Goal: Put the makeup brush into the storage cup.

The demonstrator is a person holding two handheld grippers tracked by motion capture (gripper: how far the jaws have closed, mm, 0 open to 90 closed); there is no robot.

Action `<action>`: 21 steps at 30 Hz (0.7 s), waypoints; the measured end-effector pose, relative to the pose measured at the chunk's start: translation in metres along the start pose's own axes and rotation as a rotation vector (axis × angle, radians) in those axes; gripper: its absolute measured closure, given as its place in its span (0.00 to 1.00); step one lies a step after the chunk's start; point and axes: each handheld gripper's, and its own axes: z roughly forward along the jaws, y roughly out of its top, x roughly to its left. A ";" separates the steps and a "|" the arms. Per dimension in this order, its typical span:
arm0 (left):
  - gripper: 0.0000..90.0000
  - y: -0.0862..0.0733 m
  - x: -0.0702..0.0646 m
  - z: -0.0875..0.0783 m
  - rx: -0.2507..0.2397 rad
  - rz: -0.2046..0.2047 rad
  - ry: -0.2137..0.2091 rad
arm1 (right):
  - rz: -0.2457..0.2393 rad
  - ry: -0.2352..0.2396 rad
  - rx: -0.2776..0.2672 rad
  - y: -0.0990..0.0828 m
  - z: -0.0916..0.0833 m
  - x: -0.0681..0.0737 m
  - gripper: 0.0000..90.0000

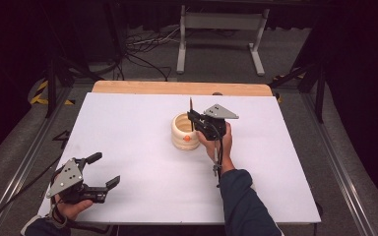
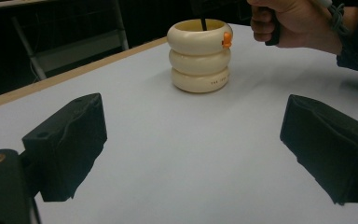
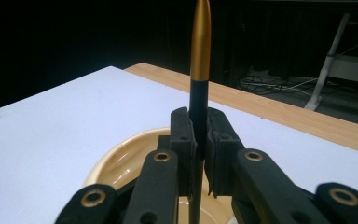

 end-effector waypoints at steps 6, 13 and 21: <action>0.09 0.000 0.000 0.000 0.000 0.003 -0.001 | 0.021 0.009 -0.013 0.000 -0.003 -0.002 0.91; 0.09 0.000 0.001 0.000 0.000 0.002 -0.003 | 0.024 0.007 -0.021 0.002 -0.009 -0.004 0.78; 0.09 0.001 0.000 0.001 0.012 0.008 -0.004 | -0.047 0.002 -0.014 0.007 -0.019 -0.001 0.65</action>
